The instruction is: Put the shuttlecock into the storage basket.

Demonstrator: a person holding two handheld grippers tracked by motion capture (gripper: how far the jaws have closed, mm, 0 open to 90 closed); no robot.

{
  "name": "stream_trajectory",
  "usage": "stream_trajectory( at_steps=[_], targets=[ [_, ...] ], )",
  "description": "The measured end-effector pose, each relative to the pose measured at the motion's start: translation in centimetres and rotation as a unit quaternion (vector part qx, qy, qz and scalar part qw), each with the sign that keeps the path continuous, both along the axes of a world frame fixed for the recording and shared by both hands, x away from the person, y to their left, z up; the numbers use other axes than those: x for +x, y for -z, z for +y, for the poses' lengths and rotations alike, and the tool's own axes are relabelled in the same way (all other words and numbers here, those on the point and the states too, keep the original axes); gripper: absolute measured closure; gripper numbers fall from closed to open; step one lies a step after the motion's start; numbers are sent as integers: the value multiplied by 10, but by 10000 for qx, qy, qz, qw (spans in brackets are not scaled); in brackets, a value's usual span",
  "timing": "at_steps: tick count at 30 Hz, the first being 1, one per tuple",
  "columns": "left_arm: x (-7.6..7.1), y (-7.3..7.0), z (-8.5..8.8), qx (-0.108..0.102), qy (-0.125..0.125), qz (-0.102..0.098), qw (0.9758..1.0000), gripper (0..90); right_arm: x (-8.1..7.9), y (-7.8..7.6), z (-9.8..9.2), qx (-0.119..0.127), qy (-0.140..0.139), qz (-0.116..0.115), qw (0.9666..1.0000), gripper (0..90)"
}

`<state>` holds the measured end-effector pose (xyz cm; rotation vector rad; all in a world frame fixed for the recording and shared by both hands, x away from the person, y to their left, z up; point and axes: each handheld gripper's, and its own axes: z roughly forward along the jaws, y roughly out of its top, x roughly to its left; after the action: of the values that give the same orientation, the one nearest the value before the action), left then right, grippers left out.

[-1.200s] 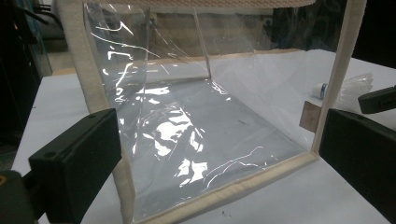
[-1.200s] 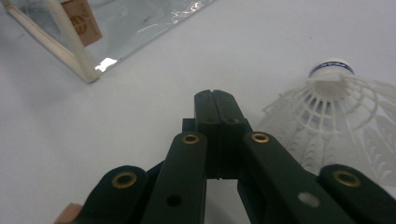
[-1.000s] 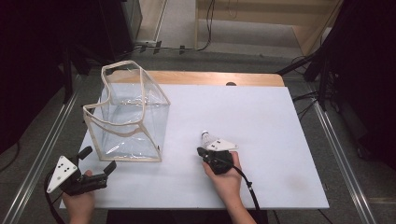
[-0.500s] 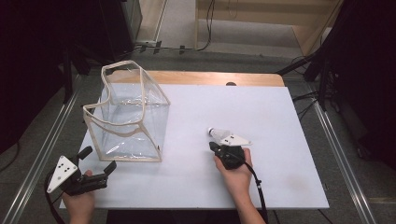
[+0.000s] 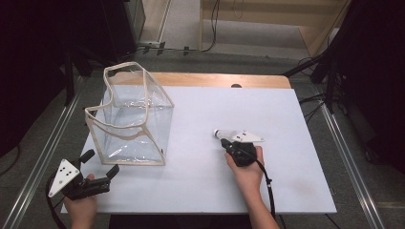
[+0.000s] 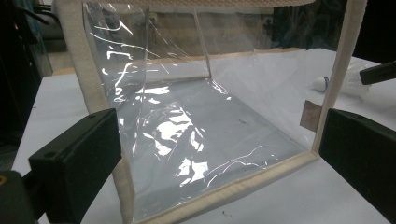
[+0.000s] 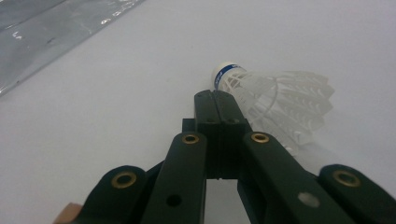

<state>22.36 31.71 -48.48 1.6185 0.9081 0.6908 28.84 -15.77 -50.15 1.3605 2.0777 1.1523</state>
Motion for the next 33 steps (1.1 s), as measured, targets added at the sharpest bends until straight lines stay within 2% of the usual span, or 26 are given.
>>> stream_trajectory(
  at_steps=[13, 18, 20, 23, 27, 29, 30, 31, 32, 33],
  targets=[
    [0, 0, 0, -22, 3, -6, 10000, 0, 27, -4, -8, -102, 133, 47, 9998, 878],
    [0, 0, 1, -51, -4, 8, 10000, 0, 43, -6, -13, -234, 174, 61, 9996, 878],
    [0, 0, 1, -60, -5, 13, 10000, 0, 50, -10, -15, -197, 170, -5, 9997, 878],
    [0, 0, 1, -60, -9, 15, 10000, 0, 49, -15, -16, -107, 154, -94, 9998, 878],
    [1, 0, 1, -77, 0, 11, 10000, 0, 39, -17, -11, -95, 40, -141, 9998, 878],
    [0, 0, 2, -78, 4, 13, 10000, 0, 31, -13, -8, -79, -17, -86, 9999, 878],
    [0, 0, 2, -77, 1, 14, 10000, 0, 27, -6, -7, -157, -31, 4, 9999, 878],
    [0, 0, 2, -75, 3, 15, 10000, 0, 27, -6, -7, -157, -31, 4, 9999, 878],
    [0, 0, 1, -72, 6, 19, 10000, 0, 26, 3, -8, -225, 41, 178, 9996, 878],
    [0, 0, 1, -67, 11, 15, 10000, 0, 26, 3, -8, -225, 41, 178, 9996, 878]
  ],
)
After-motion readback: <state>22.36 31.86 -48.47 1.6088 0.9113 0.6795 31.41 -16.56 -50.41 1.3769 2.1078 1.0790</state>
